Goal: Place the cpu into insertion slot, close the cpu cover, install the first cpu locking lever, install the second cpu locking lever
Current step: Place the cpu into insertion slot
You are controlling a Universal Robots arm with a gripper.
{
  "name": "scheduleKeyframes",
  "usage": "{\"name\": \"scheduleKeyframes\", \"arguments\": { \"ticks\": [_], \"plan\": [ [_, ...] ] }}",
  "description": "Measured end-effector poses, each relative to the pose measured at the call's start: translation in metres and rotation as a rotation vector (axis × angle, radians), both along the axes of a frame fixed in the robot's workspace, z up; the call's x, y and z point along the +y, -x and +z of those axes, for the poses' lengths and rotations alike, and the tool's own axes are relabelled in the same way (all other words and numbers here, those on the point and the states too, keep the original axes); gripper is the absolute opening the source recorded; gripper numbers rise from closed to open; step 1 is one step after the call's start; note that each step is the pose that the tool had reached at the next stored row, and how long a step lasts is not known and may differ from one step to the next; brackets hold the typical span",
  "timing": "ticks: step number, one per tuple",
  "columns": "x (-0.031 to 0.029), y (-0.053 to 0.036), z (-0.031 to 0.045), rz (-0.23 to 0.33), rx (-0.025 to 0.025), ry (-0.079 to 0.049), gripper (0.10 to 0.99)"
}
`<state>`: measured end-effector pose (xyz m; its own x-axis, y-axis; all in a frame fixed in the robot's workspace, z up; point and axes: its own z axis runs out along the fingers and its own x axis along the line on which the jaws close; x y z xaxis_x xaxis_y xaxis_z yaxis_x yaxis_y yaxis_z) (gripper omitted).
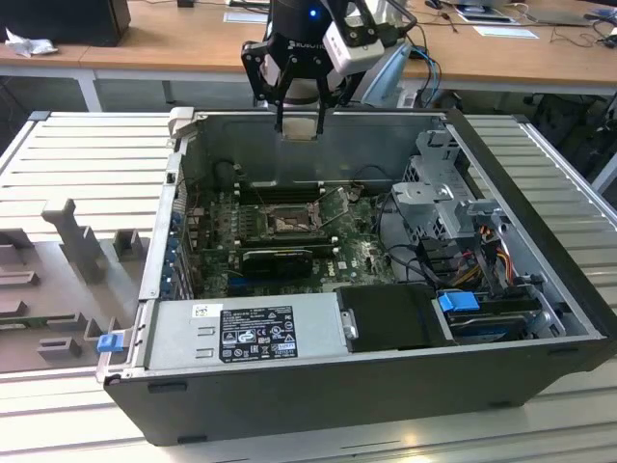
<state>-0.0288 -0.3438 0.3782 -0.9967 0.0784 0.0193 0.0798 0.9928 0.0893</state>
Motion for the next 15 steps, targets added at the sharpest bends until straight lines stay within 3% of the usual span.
{"name": "scheduleKeyframes", "arguments": {
  "ticks": [15],
  "plan": [
    [0.0,0.0,0.0,-0.056,0.0,0.0,0.529]
  ]
}}
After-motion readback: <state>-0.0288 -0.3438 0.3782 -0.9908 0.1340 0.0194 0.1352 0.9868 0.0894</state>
